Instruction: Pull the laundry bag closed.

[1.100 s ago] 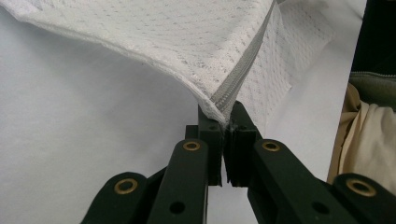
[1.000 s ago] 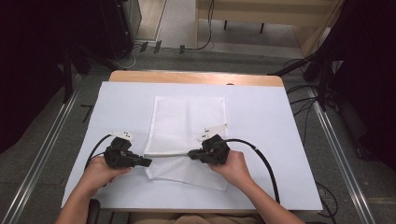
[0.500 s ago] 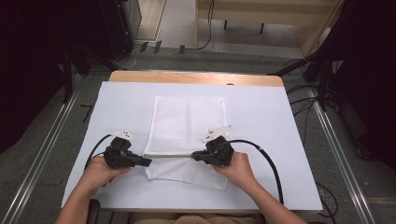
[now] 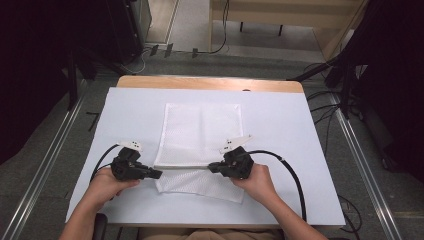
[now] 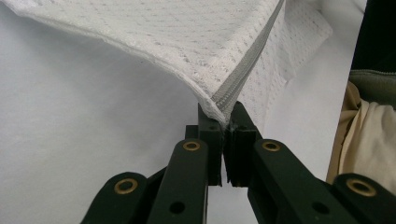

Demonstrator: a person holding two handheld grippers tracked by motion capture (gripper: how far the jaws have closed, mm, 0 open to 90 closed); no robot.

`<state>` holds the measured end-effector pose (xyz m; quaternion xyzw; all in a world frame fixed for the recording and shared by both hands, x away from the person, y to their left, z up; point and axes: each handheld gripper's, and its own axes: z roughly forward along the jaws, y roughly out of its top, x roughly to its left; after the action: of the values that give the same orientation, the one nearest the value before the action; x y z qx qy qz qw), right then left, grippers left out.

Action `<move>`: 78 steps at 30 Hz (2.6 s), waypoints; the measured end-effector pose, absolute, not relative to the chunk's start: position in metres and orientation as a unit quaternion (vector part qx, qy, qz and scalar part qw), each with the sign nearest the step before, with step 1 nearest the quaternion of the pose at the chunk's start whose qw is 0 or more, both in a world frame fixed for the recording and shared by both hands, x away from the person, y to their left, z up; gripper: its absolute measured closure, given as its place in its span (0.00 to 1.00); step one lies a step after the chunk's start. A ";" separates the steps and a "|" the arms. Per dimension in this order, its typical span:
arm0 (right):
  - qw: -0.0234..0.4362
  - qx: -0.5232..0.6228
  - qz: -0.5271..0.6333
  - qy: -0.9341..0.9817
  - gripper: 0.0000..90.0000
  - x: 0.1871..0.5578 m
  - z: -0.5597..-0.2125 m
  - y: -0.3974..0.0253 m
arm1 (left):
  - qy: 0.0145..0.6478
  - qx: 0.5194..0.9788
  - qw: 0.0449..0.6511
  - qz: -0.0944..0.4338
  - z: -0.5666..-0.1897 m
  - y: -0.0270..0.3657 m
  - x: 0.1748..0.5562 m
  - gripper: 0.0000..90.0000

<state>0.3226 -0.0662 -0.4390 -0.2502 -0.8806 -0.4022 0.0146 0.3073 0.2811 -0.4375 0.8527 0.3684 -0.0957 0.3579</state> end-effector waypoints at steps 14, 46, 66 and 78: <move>0.014 -0.262 -0.394 -0.881 0.98 0.323 -0.441 -0.079 | 0.371 0.851 0.360 -0.097 -0.438 0.282 0.307 0.97; 0.007 -0.292 -0.388 -0.874 0.98 0.321 -0.440 -0.120 | 0.371 0.852 0.357 -0.096 -0.438 0.284 0.307 0.97; 0.003 -0.314 -0.380 -0.870 0.98 0.322 -0.441 -0.147 | 0.371 0.854 0.351 -0.100 -0.441 0.283 0.307 0.98; 0.010 -0.325 -0.382 -0.865 0.98 0.325 -0.441 -0.151 | 0.369 0.853 0.356 -0.097 -0.440 0.282 0.307 0.97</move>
<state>0.3247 -0.1510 -0.4410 -0.3248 -0.8652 -0.3819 0.0096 0.3069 0.2823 -0.4400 0.8531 0.3695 -0.0967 0.3556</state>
